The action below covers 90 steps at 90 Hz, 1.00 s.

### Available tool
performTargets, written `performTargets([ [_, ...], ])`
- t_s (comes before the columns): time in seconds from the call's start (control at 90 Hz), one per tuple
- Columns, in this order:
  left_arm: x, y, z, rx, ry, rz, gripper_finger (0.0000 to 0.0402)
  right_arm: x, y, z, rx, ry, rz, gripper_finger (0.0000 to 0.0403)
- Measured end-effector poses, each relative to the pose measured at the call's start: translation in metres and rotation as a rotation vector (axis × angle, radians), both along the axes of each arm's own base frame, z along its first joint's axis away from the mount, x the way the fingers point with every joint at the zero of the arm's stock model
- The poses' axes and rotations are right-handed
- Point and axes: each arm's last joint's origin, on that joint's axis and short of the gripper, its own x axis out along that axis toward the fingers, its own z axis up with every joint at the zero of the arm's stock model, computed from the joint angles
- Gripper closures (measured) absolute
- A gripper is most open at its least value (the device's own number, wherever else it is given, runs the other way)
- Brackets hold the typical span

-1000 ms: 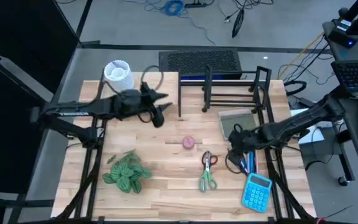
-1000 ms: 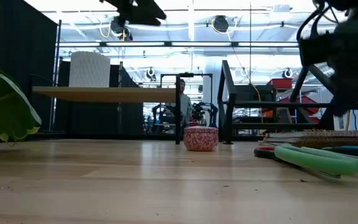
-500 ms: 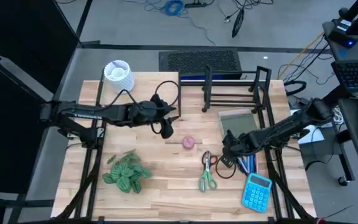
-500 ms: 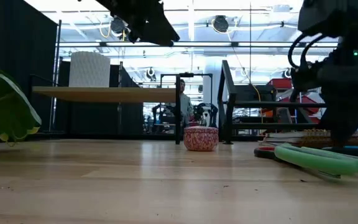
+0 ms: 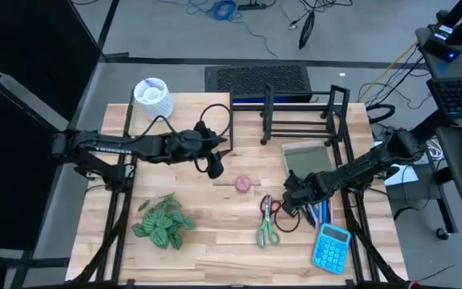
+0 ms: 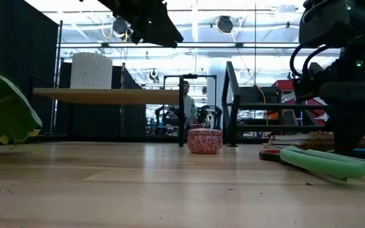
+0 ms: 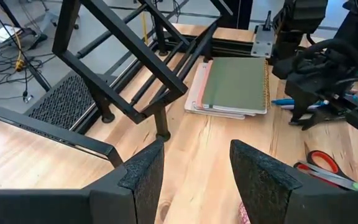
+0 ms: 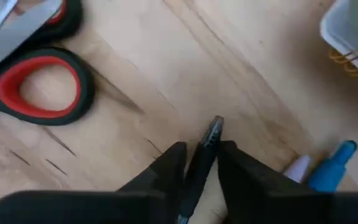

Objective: Stock shelves
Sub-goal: Put the black pen into the white pen holder

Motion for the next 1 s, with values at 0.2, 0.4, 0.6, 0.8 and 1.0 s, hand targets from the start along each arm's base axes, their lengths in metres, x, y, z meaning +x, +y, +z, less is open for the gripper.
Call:
performTargets([
  [0.2, 0.000, 0.000, 0.000, 0.000, 0.000, 0.000, 0.0230, 0.001, 0.000, -0.001, -0.006, -0.008, 0.065, 0.0392],
  [0.4, 0.000, 0.000, 0.000, 0.000, 0.001, 0.000, 0.0230, 0.000, 0.000, 0.006, 0.004, -0.055, 0.085, 0.0391],
  [0.6, 0.000, 0.000, 0.000, 0.000, -0.001, 0.001, 0.0230, -0.002, -0.002, 0.030, 0.026, -0.194, 0.106, 0.0396],
  [0.8, 0.000, 0.000, 0.000, -0.001, -0.001, 0.000, 0.0230, -0.003, -0.006, 0.056, 0.032, -0.374, 0.163, 0.0397],
  [1.0, 0.000, 0.000, 0.001, -0.001, -0.008, 0.000, 0.0230, 0.000, -0.016, 0.087, -0.043, -0.625, 0.223, 0.0397],
])
